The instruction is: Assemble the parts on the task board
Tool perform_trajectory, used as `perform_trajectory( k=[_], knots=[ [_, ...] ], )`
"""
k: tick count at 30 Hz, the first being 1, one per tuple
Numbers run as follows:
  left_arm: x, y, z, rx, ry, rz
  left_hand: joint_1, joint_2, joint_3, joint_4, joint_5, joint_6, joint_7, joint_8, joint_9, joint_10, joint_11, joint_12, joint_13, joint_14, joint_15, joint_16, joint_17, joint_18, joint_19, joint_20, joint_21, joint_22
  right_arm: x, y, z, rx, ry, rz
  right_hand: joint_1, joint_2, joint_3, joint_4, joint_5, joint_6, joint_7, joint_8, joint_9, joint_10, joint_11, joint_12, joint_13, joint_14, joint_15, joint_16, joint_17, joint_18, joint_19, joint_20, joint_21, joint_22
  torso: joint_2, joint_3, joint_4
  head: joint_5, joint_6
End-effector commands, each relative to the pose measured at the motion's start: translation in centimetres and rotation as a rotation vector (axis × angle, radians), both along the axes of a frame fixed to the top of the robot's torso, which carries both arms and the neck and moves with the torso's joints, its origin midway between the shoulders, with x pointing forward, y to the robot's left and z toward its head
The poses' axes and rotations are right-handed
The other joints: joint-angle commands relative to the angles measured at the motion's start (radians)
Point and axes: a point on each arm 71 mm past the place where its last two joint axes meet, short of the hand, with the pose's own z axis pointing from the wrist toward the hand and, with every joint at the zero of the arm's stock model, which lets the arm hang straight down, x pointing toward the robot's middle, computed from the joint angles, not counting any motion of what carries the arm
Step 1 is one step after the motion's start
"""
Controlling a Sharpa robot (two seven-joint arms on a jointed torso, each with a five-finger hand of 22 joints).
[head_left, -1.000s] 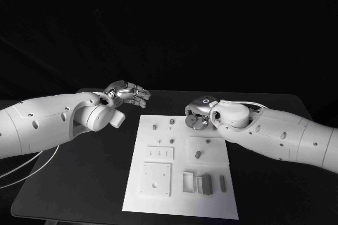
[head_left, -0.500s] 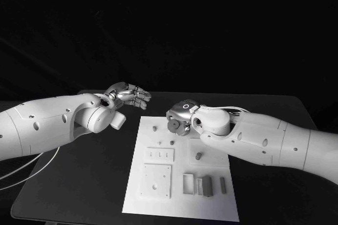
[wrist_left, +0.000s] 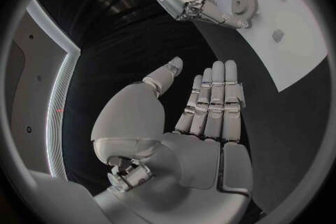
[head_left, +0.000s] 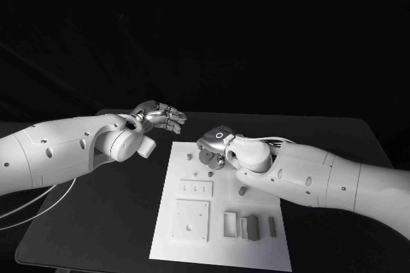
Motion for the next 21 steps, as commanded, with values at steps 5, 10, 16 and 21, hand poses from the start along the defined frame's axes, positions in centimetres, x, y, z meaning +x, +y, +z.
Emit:
perform_trajectory(
  k=[5, 10, 16, 21],
  knots=[
    [0.02, -0.39, 0.14, -0.002, -0.007, -0.012, 0.000, -0.009, 0.003, 0.001, 0.003, -0.009, 0.008, -0.007, 0.002, -0.008, -0.002, -0.006, 0.002, 0.008, -0.002, -0.006, 0.002, 0.013, 0.001, -0.003, -0.005, 0.002, 0.03, -0.16, -1.08, -0.042, -0.052, -0.001, 0.031, 0.022, 0.097, 0.087, 0.003, 0.100, 0.098, -0.002, 0.000, 0.119, -0.023, 0.002, 0.001, -0.001, -0.009, -0.003, 0.002, 0.085, 0.000, -0.006, 0.007, 0.019, 0.001, 0.0009, 0.0030, 0.006, 0.002],
    [0.06, -0.36, 0.14, -0.002, -0.007, -0.010, 0.000, -0.009, 0.003, 0.001, 0.003, -0.009, 0.008, -0.007, 0.002, -0.008, -0.002, -0.006, 0.002, 0.008, -0.002, -0.006, 0.002, 0.013, 0.001, -0.003, -0.005, 0.002, 0.20, -0.19, -1.26, -0.047, -0.057, -0.007, 0.033, 0.020, 0.098, 0.086, 0.003, 0.101, 0.098, -0.002, -0.001, 0.121, -0.023, 0.002, 0.001, 0.000, -0.010, -0.003, 0.002, 0.085, 0.001, -0.007, 0.007, 0.019, 0.000, 0.0013, -0.0010, 0.012, 0.000],
    [0.06, -0.54, 0.13, -0.002, -0.007, -0.015, 0.000, -0.009, 0.003, 0.001, 0.003, -0.009, 0.009, -0.007, 0.002, -0.008, -0.002, -0.006, 0.002, 0.008, -0.002, -0.007, 0.003, 0.013, 0.001, -0.003, -0.006, 0.002, 0.21, -0.01, -1.27, -0.036, -0.066, -0.006, 0.034, 0.019, 0.099, 0.086, 0.003, 0.102, 0.098, -0.002, -0.001, 0.125, -0.025, 0.003, 0.001, 0.002, -0.011, -0.003, 0.002, 0.085, 0.003, -0.008, 0.007, 0.018, 0.000, 0.0015, -0.0012, 0.014, 0.001],
    [0.07, -0.49, 0.13, -0.002, -0.007, -0.013, -0.001, -0.009, 0.003, 0.001, 0.003, -0.009, 0.009, -0.007, 0.002, -0.008, -0.002, -0.006, 0.002, 0.008, -0.002, -0.007, 0.003, 0.013, 0.001, -0.003, -0.006, 0.002, 0.18, 0.13, -1.30, -0.029, -0.068, -0.005, 0.034, 0.019, 0.100, 0.086, 0.003, 0.102, 0.098, -0.002, -0.002, 0.126, -0.025, 0.004, 0.001, 0.002, -0.011, -0.003, 0.002, 0.085, 0.003, -0.008, 0.007, 0.018, 0.000, 0.0019, -0.0012, 0.016, 0.001]
  ],
)
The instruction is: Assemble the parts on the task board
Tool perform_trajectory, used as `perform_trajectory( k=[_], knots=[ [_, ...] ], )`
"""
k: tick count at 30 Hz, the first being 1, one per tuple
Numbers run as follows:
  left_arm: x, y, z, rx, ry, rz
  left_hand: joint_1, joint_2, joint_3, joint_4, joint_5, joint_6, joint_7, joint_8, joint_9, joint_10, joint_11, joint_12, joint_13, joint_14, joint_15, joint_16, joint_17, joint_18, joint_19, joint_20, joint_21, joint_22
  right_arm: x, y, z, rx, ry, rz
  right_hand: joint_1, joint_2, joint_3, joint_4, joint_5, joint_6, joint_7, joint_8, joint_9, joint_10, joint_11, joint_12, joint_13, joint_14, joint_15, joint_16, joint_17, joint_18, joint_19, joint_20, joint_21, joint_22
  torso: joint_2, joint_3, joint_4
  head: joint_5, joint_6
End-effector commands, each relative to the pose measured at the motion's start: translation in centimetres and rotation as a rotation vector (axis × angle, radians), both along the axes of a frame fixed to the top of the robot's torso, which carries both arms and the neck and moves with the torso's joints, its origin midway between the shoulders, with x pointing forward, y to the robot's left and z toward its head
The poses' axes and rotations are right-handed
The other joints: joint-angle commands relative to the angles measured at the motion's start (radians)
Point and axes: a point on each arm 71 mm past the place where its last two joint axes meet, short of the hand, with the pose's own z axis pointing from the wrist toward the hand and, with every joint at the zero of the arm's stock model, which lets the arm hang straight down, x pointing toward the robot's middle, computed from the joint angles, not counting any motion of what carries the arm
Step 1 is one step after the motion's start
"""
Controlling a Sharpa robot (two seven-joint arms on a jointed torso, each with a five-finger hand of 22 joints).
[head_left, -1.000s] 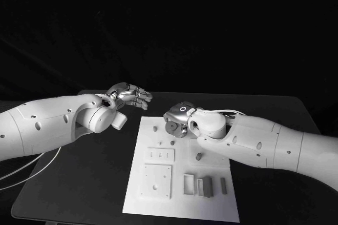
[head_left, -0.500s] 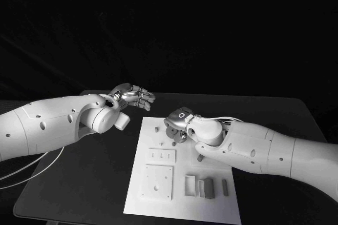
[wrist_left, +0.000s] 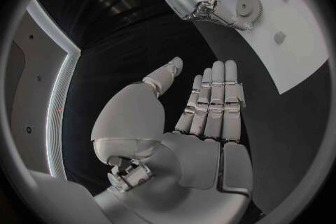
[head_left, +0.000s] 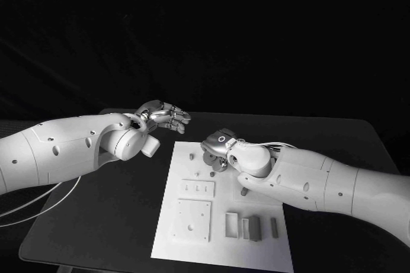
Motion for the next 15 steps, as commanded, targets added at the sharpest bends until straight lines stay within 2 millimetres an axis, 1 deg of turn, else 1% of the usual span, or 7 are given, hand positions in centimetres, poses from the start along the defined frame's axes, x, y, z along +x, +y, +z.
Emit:
perform_trajectory(
  k=[1, 8, 15],
  knots=[
    [0.03, -0.14, 0.14, -0.002, -0.007, -0.007, -0.001, -0.009, 0.003, 0.001, 0.003, -0.009, 0.009, -0.007, 0.001, -0.008, -0.002, -0.007, 0.002, 0.008, -0.002, -0.005, 0.001, 0.013, 0.001, -0.004, -0.006, 0.002, -0.04, 0.18, 0.10, 0.004, -0.025, 0.005, 0.029, 0.024, 0.097, 0.088, 0.002, 0.101, 0.096, 0.002, 0.001, 0.126, -0.025, 0.005, 0.002, 0.001, -0.006, -0.003, 0.001, 0.085, -0.003, -0.008, 0.004, 0.018, 0.000, 0.0008, -0.0002, 0.002, 0.000],
    [0.04, -0.27, 0.14, -0.002, -0.007, -0.010, -0.001, -0.009, 0.003, 0.002, 0.003, -0.009, 0.009, -0.007, 0.001, -0.008, -0.002, -0.007, 0.002, 0.008, -0.002, -0.006, 0.002, 0.013, 0.001, -0.004, -0.006, 0.002, 0.09, 0.37, 0.07, 0.006, -0.023, 0.005, 0.029, 0.021, 0.097, 0.088, 0.002, 0.100, 0.097, 0.002, 0.000, 0.126, -0.026, 0.005, 0.002, 0.002, -0.006, -0.004, 0.001, 0.085, -0.003, -0.008, 0.004, 0.018, 0.000, 0.0004, 0.0004, 0.007, 0.000],
    [0.08, -0.33, 0.14, -0.002, -0.007, -0.010, -0.001, -0.009, 0.003, 0.002, 0.003, -0.010, 0.009, -0.007, 0.001, -0.008, -0.002, -0.007, 0.002, 0.008, -0.002, -0.006, 0.002, 0.013, 0.001, -0.004, -0.006, 0.002, 0.17, 0.50, -0.21, 0.003, -0.009, 0.000, 0.029, 0.019, 0.097, 0.088, 0.002, 0.099, 0.097, 0.001, 0.000, 0.126, -0.026, 0.004, 0.001, 0.002, -0.006, -0.004, 0.001, 0.085, -0.002, -0.008, 0.003, 0.017, 0.000, 0.0009, 0.0003, 0.008, -0.003]
  ],
)
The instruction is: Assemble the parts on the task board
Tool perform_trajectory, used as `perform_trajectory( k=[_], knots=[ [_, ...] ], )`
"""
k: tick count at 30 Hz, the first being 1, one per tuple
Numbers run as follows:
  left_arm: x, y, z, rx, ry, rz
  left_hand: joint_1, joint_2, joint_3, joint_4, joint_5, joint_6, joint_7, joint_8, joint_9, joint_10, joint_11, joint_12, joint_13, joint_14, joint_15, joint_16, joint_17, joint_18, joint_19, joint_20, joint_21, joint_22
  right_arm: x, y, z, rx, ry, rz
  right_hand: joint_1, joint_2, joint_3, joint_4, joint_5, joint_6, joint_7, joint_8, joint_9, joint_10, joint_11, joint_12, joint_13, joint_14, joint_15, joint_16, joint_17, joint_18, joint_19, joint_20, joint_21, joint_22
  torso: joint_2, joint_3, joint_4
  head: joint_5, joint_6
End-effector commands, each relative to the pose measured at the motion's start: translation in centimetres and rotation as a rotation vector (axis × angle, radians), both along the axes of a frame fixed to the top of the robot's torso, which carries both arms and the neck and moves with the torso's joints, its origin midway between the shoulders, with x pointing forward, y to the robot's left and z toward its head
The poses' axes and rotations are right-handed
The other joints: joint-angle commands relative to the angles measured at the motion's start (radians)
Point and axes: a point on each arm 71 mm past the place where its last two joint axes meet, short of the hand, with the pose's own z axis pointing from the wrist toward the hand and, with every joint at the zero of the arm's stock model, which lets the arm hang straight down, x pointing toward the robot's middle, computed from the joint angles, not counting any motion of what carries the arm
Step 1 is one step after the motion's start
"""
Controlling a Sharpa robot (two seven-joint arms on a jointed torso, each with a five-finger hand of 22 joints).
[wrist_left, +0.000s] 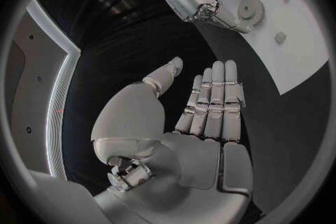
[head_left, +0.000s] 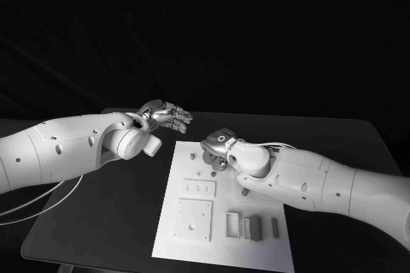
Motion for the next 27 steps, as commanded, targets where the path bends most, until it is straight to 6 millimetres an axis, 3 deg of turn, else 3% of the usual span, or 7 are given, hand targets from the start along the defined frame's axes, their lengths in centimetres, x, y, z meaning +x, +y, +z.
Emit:
perform_trajectory(
  k=[1, 10, 18, 27],
  knots=[
    [0.02, -0.22, 0.14, -0.002, -0.007, -0.009, 0.000, -0.009, 0.003, 0.001, 0.003, -0.010, 0.009, -0.003, 0.002, -0.008, -0.002, -0.007, 0.001, 0.008, -0.002, -0.006, 0.002, 0.013, 0.001, -0.004, -0.006, 0.001, 0.11, 0.01, -0.16, -0.006, 0.003, -0.002, 0.027, 0.021, 0.095, 0.090, 0.003, 0.099, 0.097, 0.003, 0.001, 0.126, -0.026, 0.002, 0.000, 0.002, -0.007, -0.005, 0.001, 0.085, 0.001, -0.005, 0.003, 0.017, 0.000, 0.0004, 0.0001, 0.001, -0.002],
    [0.04, -0.31, 0.14, -0.002, -0.007, -0.011, 0.000, -0.010, 0.003, 0.001, 0.003, -0.010, 0.009, -0.003, 0.002, -0.008, -0.001, -0.007, 0.002, 0.009, -0.002, -0.007, 0.002, 0.013, 0.001, -0.004, -0.006, 0.002, 0.26, 0.08, -0.29, 0.007, 0.010, -0.005, 0.021, 0.003, 0.095, 0.098, 0.003, 0.087, 0.100, -0.005, -0.004, 0.123, -0.024, -0.001, -0.002, 0.002, -0.005, -0.007, 0.001, 0.085, 0.001, -0.004, 0.000, 0.015, 0.000, 0.0006, -0.0008, 0.005, -0.007],
    [0.04, -0.32, 0.14, -0.001, -0.005, -0.011, 0.000, -0.010, 0.003, 0.001, 0.003, -0.010, 0.009, -0.004, 0.002, -0.008, -0.001, -0.008, 0.002, 0.009, -0.001, -0.008, 0.003, 0.012, 0.001, -0.004, -0.007, 0.002, 0.37, 0.08, -0.25, 0.024, 0.015, -0.006, 0.018, -0.032, 0.100, 0.134, 0.003, 0.048, 0.075, -0.023, -0.014, 0.128, -0.026, 0.000, -0.004, 0.004, -0.007, -0.010, 0.002, 0.085, 0.007, -0.005, -0.003, 0.014, 0.000, 0.0000, -0.0007, 0.012, -0.009],
    [0.05, -0.44, 0.15, 0.001, -0.006, -0.014, -0.001, -0.010, 0.003, 0.001, 0.003, -0.010, 0.009, -0.004, 0.002, -0.009, -0.001, -0.008, 0.002, 0.009, -0.001, -0.008, 0.003, 0.012, 0.001, -0.004, -0.007, 0.002, 0.47, 0.01, -0.31, 0.036, 0.032, -0.010, 0.020, -0.045, 0.100, 0.151, 0.003, 0.034, 0.059, -0.026, -0.016, 0.131, -0.027, 0.002, -0.003, 0.005, -0.009, -0.011, 0.003, 0.085, 0.008, -0.006, -0.004, 0.014, 0.000, 0.0003, -0.0007, 0.027, -0.013]
  ],
)
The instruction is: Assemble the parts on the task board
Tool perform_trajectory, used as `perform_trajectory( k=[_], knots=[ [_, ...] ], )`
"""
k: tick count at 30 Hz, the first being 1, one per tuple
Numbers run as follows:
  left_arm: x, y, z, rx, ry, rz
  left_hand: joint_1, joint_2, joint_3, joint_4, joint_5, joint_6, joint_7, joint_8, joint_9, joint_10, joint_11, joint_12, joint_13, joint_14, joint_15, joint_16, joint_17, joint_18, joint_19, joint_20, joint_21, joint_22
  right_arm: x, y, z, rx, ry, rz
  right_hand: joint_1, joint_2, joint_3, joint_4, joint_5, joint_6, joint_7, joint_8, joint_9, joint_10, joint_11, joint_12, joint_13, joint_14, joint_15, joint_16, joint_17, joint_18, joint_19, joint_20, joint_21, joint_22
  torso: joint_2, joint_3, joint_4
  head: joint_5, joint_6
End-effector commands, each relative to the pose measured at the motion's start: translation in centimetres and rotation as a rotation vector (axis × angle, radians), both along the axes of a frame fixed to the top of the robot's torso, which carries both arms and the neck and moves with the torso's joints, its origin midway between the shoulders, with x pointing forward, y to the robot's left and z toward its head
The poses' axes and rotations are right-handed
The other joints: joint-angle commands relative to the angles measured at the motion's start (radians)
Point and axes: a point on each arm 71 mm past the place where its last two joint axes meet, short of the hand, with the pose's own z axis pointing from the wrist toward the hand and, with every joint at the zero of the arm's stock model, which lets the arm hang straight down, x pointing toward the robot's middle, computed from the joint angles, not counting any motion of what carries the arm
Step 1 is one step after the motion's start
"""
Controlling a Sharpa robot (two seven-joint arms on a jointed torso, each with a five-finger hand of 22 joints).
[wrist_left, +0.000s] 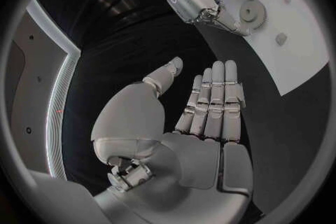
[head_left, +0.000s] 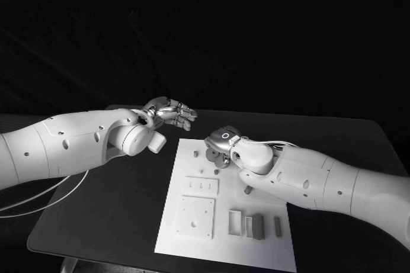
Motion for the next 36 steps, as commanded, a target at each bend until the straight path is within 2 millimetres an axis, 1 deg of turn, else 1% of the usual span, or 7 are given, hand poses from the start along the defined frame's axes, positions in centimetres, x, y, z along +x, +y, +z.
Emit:
perform_trajectory(
  k=[1, 3, 6, 12, 19, 31, 36],
  knots=[
    [0.00, -0.25, 0.15, 0.000, -0.007, -0.011, -0.001, -0.010, 0.003, 0.001, 0.003, -0.010, 0.009, -0.004, 0.001, -0.009, -0.001, -0.004, 0.001, 0.009, -0.001, -0.004, 0.002, 0.012, 0.001, -0.004, -0.007, 0.001, -0.03, 0.00, -0.08, 0.015, 0.019, 0.006, 0.002, -0.010, 0.095, 0.099, 0.001, 0.020, 0.026, -0.005, 0.002, 0.127, -0.024, 0.002, 0.003, -0.001, -0.007, -0.004, 0.001, 0.085, 0.002, -0.004, -0.004, 0.014, 0.000, -0.0006, -0.0003, 0.006, -0.001],
    [0.01, -0.22, 0.16, 0.000, -0.007, -0.009, -0.001, -0.011, 0.003, 0.001, 0.003, -0.010, 0.009, -0.004, 0.001, -0.009, -0.001, -0.004, 0.001, 0.009, -0.001, -0.005, 0.002, 0.012, 0.001, -0.004, -0.007, 0.001, -0.05, 0.02, -0.09, 0.017, 0.025, 0.007, 0.003, -0.013, 0.093, 0.101, 0.001, 0.017, 0.022, -0.006, 0.001, 0.136, -0.026, 0.007, 0.007, -0.002, -0.009, -0.004, 0.001, 0.085, 0.002, -0.004, -0.005, 0.015, 0.000, -0.0008, -0.0004, 0.007, -0.001],
    [0.02, -0.23, 0.18, 0.000, -0.008, -0.009, -0.001, -0.011, 0.003, 0.001, 0.003, -0.010, 0.009, -0.004, 0.002, -0.009, -0.001, -0.004, 0.001, 0.009, -0.001, -0.005, 0.002, 0.012, 0.001, -0.004, -0.007, 0.002, -0.06, 0.05, -0.14, 0.018, 0.034, 0.006, 0.003, -0.014, 0.092, 0.105, 0.001, 0.015, 0.018, -0.006, 0.001, 0.137, -0.027, 0.008, 0.010, -0.002, -0.010, -0.005, 0.001, 0.085, 0.001, -0.004, -0.005, 0.015, 0.000, 0.0000, -0.0010, 0.009, -0.001],
    [0.02, -0.26, 0.21, 0.000, -0.009, -0.010, 0.000, -0.011, 0.003, 0.001, 0.003, -0.010, 0.009, -0.004, 0.002, -0.009, -0.001, -0.004, 0.002, 0.009, -0.001, -0.005, 0.002, 0.012, 0.001, -0.004, -0.007, 0.002, -0.02, -0.07, -0.23, 0.019, 0.050, 0.002, 0.003, -0.015, 0.090, 0.107, 0.001, 0.015, 0.017, -0.005, 0.002, 0.139, -0.028, 0.009, 0.012, -0.003, -0.011, -0.005, 0.002, 0.085, 0.001, -0.004, -0.006, 0.015, 0.000, -0.0003, -0.0007, 0.010, -0.002],
    [0.03, -0.26, 0.24, 0.001, -0.009, -0.010, 0.000, -0.011, 0.003, 0.001, 0.003, -0.010, 0.009, -0.004, 0.002, -0.009, -0.001, -0.005, 0.002, 0.009, -0.001, -0.006, 0.003, 0.012, 0.001, -0.004, -0.007, 0.002, 0.00, -0.07, -0.23, 0.023, 0.054, 0.001, 0.003, -0.015, 0.089, 0.108, 0.001, 0.014, 0.017, -0.004, 0.002, 0.139, -0.029, 0.009, 0.014, -0.004, -0.011, -0.005, 0.002, 0.085, 0.000, -0.004, -0.006, 0.015, 0.000, 0.0008, -0.0009, 0.011, -0.004],
    [0.04, -0.27, 0.25, 0.002, -0.010, -0.010, 0.001, -0.012, 0.003, 0.000, 0.003, -0.010, 0.009, -0.004, 0.002, -0.009, -0.001, -0.005, 0.002, 0.009, -0.001, -0.007, 0.004, 0.012, 0.001, -0.004, -0.008, 0.002, -0.01, -0.06, -0.32, 0.028, 0.058, 0.003, 0.004, -0.016, 0.086, 0.111, 0.001, 0.012, 0.015, -0.004, 0.003, 0.140, -0.029, 0.010, 0.019, -0.006, -0.012, -0.007, 0.002, 0.085, -0.003, -0.003, -0.008, 0.016, 0.000, 0.0013, -0.0018, 0.013, -0.001],
    [0.03, -0.23, 0.25, 0.003, -0.010, -0.010, 0.001, -0.012, 0.004, 0.000, 0.003, -0.010, 0.009, -0.004, 0.002, -0.009, -0.001, -0.005, 0.002, 0.010, -0.001, -0.007, 0.005, 0.012, 0.001, -0.004, -0.008, 0.002, -0.13, -0.04, -0.33, 0.035, 0.062, 0.008, 0.004, -0.017, 0.085, 0.112, 0.001, 0.010, 0.013, -0.004, 0.002, 0.140, -0.030, 0.010, 0.021, -0.007, -0.012, -0.007, 0.003, 0.085, -0.003, -0.003, -0.008, 0.016, 0.000, 0.0010, -0.0014, 0.014, -0.001]
  ],
)
